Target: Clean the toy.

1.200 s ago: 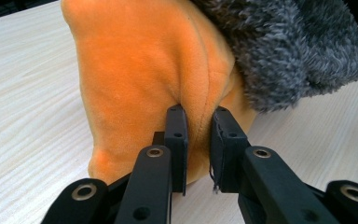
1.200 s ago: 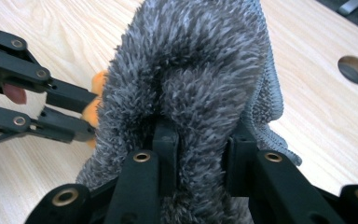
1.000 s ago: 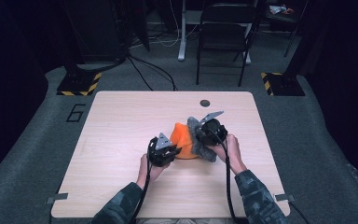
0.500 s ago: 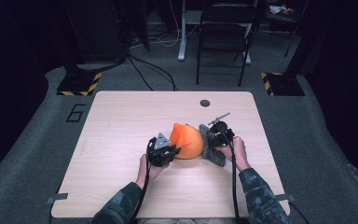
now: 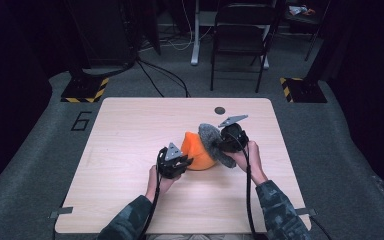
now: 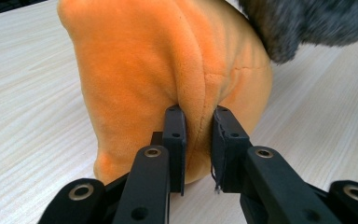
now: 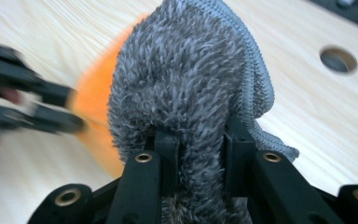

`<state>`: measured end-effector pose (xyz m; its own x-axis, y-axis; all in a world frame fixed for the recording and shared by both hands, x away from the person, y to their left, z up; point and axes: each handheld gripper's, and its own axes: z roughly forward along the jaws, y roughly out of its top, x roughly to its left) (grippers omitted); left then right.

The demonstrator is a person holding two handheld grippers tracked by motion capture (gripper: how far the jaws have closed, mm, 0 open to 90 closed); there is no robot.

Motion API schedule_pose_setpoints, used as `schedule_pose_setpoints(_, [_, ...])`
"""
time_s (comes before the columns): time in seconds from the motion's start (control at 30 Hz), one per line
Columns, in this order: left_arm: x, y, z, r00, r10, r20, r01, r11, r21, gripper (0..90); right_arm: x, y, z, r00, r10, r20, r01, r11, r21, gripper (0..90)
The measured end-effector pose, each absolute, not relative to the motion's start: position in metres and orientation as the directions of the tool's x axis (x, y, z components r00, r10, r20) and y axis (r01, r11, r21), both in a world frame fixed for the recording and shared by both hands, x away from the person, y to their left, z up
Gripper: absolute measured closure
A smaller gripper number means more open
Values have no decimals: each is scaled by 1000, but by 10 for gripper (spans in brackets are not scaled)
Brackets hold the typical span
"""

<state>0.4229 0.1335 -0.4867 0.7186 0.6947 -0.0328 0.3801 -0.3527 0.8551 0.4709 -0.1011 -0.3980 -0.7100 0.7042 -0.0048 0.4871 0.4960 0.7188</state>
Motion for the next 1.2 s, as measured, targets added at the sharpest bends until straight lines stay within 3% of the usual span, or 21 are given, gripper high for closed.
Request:
schedule_pose_setpoints(0.17, [421, 128, -486, 728, 686, 3, 350, -375, 858, 772, 457, -87, -384, -754, 657, 21, 426, 464, 777, 717])
schedule_pose_setpoints(0.47, [421, 128, -488, 732, 681, 3, 350, -379, 857, 773, 466, -75, -412, -742, 669, -53, 439, 543, 716, 712])
schedule_pose_setpoints(1.2, [426, 131, -489, 726, 687, -23, 368, -360, 857, 773, 496, -118, -450, -635, 773, 4, 635, 518, 573, 710])
